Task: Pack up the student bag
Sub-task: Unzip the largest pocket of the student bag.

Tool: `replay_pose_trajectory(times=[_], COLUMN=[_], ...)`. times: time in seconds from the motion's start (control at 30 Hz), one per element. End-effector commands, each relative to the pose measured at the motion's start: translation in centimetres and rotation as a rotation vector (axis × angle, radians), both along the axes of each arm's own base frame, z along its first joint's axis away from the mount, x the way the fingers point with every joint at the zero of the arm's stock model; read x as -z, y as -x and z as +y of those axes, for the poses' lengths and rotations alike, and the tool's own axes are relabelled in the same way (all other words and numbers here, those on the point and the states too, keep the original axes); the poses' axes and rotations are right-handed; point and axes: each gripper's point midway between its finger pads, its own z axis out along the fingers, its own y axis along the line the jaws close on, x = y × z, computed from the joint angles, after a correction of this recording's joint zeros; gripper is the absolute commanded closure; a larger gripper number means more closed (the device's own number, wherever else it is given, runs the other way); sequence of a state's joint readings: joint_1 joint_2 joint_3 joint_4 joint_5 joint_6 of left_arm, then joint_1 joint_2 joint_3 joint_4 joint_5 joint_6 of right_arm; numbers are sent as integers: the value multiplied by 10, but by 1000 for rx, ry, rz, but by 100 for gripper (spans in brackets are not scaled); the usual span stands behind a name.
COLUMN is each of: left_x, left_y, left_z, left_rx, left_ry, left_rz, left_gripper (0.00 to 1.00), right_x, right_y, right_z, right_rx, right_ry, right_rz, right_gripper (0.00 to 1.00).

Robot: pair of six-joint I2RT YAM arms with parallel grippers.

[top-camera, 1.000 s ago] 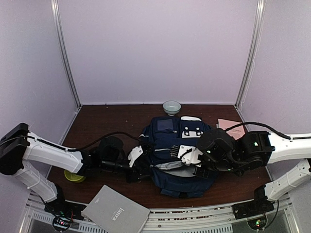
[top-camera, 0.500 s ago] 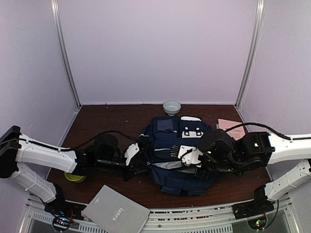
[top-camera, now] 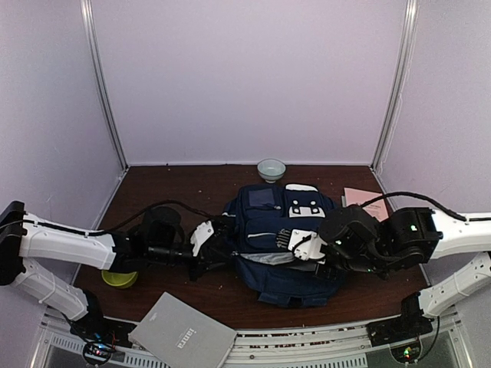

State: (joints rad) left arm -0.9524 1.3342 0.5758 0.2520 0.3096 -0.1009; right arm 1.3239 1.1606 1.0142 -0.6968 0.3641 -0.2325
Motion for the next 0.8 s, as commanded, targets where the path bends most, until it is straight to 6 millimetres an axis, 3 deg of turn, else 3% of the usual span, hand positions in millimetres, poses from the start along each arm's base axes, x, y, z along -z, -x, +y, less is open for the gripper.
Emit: replay_pose_trajectory(times=[0.0, 0.1, 0.27, 0.33, 0.43, 0.53, 0.63, 0.77], left_x=[54, 54, 29, 20, 22, 45, 72, 86], left_y=[-44, -48, -9, -4, -21, -51, -70, -85], left_z=[53, 49, 22, 17, 22, 36, 41, 39], left_rx=[-220, -186, 74, 102, 16, -99, -154, -207], left_ry=[-236, -235, -107, -87, -95, -122, -194, -217], left_rz=[100, 115, 42, 3, -9, 80, 165, 198], left_gripper=[100, 100, 100, 100, 100, 100, 100, 100], right_x=[-36, -46, -50, -44, -41, -44, -61, -92], right_y=[-12, -10, -6, -5, -5, -4, -3, 0], right_z=[-40, -38, -24, -17, -11, -10, -12, -16], right_rx=[97, 76, 15, -5, -15, -27, -30, -41], right_ry=[44, 29, 9, 15, 21, 14, -22, -101], right_rz=[-102, -101, -97, -88, -84, -86, -96, -118], right_gripper=[100, 100, 100, 100, 100, 100, 100, 100])
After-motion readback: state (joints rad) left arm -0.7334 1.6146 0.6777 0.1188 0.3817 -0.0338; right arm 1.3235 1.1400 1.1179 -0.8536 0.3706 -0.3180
